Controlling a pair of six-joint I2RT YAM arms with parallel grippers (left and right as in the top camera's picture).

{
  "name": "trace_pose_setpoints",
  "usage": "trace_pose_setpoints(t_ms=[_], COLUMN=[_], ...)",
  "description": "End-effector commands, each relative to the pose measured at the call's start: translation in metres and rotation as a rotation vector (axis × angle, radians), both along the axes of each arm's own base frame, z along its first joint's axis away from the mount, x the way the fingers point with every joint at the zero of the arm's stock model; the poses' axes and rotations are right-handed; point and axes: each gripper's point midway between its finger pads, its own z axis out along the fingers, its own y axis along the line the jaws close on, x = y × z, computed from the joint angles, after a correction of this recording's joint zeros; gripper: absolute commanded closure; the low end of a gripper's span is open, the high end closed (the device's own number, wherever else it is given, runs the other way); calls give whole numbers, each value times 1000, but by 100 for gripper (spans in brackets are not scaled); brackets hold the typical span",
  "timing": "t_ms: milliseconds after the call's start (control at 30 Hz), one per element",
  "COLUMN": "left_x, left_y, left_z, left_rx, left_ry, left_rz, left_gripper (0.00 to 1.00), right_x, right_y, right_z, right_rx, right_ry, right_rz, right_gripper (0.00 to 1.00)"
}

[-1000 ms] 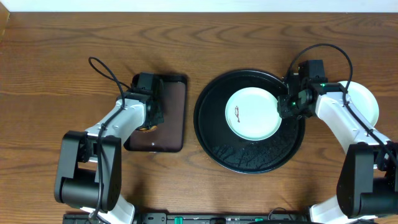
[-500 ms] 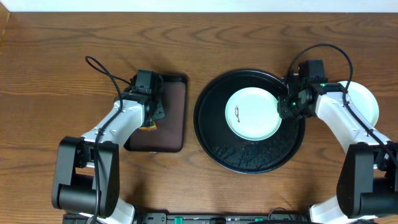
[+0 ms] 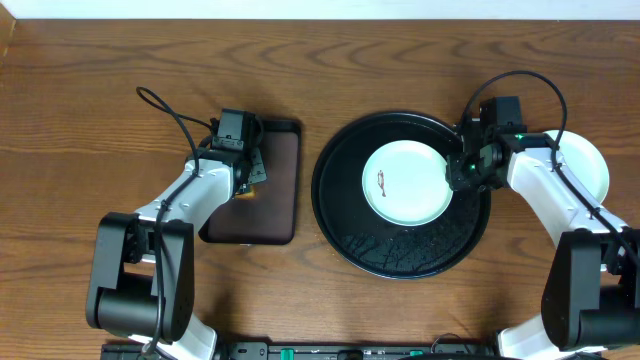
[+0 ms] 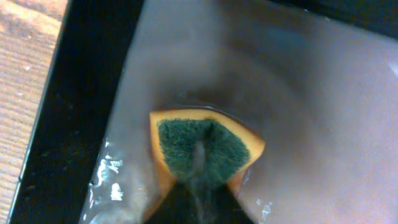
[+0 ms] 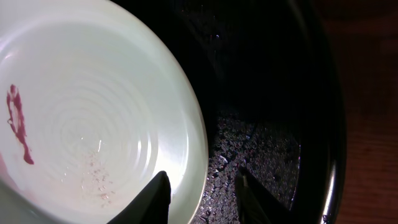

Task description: Clean dirty plates on tray and stack at the side

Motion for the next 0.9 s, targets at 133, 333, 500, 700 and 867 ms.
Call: trace_pose_setpoints(t_ms=[133,333,500,700,867], left_x=[-12,-14,-11,-11,-12], left_y=[-1,-1,-2,-2,-3], left_z=[-4,-2,0,33,84], left_rx=[-15,-16,-18,-22,-41], left_ry=[56,63,48,-13,-140], left_rz=[-15,-16,-16,-32,-35], left_gripper=[65,62,92,93,93], right_x=[-1,-1,-1,-3,-4], right_y=[0,0,-1,-5,-5], right_z=[1,1,1,-3,-4], right_rx=[-8,-8,-11,-35,-34], right_ry=[-4,-5,-7,-4,-3], right_rz=[8,8,8,1,1], right_gripper=[66,66,66,65,61])
